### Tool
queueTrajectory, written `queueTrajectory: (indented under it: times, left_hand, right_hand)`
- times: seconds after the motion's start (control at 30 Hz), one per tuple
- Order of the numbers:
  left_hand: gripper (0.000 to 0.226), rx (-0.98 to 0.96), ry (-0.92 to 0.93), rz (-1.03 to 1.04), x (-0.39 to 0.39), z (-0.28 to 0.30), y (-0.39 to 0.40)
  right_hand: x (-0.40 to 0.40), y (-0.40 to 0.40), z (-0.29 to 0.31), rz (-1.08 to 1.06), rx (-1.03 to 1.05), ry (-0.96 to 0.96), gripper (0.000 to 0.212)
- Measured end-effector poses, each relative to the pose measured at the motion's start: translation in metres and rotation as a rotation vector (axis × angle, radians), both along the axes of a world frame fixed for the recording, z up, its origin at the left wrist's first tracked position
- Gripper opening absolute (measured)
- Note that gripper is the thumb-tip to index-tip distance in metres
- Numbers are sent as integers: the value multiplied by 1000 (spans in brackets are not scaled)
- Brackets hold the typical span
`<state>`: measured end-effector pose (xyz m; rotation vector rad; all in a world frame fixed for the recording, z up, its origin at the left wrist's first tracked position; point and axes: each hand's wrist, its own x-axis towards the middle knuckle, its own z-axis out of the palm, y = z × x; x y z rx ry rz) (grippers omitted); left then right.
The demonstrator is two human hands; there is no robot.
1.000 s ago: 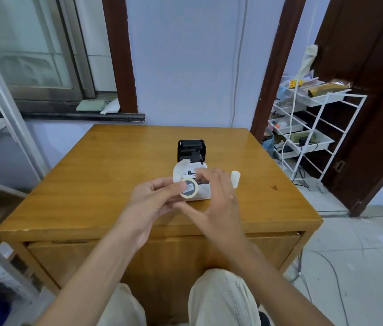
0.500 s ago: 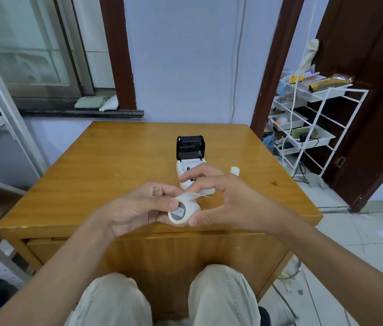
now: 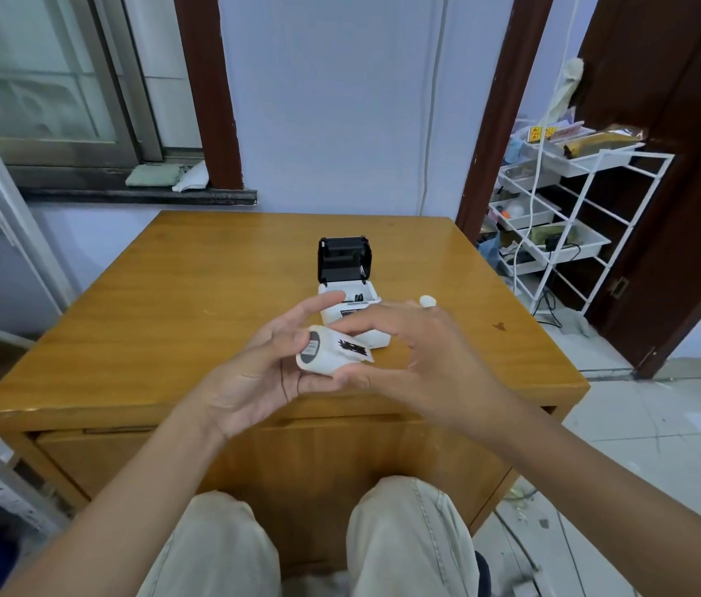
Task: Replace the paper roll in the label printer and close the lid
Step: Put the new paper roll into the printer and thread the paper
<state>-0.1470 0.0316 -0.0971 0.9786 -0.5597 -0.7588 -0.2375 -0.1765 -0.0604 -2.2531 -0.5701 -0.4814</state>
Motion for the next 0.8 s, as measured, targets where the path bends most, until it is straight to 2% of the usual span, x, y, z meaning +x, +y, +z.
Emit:
queueTrajectory:
  times: [0.07, 0.13, 0.23, 0.27, 0.3, 0.43, 0.53, 0.6, 0.67, 0.8]
  left_hand:
    - [80, 38, -48, 99, 2, 4, -3]
    - [57, 129, -176, 322, 5, 10, -8]
    - [22, 415, -526, 752, 26, 6, -14]
    - [18, 508, -641, 792, 35, 3, -16]
    - [21, 586, -721, 750, 45, -1, -19]
    - [55, 838, -899, 421, 81, -7, -31]
    - [49, 965, -1119, 365, 98, -10, -36]
    - [42, 980, -1170, 378, 103, -14, -35]
    - [47, 955, -1184, 418, 106, -20, -35]
    - [43, 876, -1143, 410, 110, -24, -35]
  right_hand:
    - [6, -8, -2, -21, 28, 14, 34]
    - [15, -18, 0, -87, 67, 27, 31]
    - [43, -35, 5, -207, 152, 51, 28]
    - [54, -40, 6, -237, 160, 57, 28]
    - [66, -44, 7, -261, 161, 64, 27]
    - [109, -54, 4, -295, 132, 132, 26]
    - [130, -56, -1, -293, 117, 186, 27]
    - [137, -57, -3, -286, 123, 227, 27]
    - [142, -58, -5, -262, 143, 266, 28]
    - [147, -59, -7, -219, 126, 319, 28]
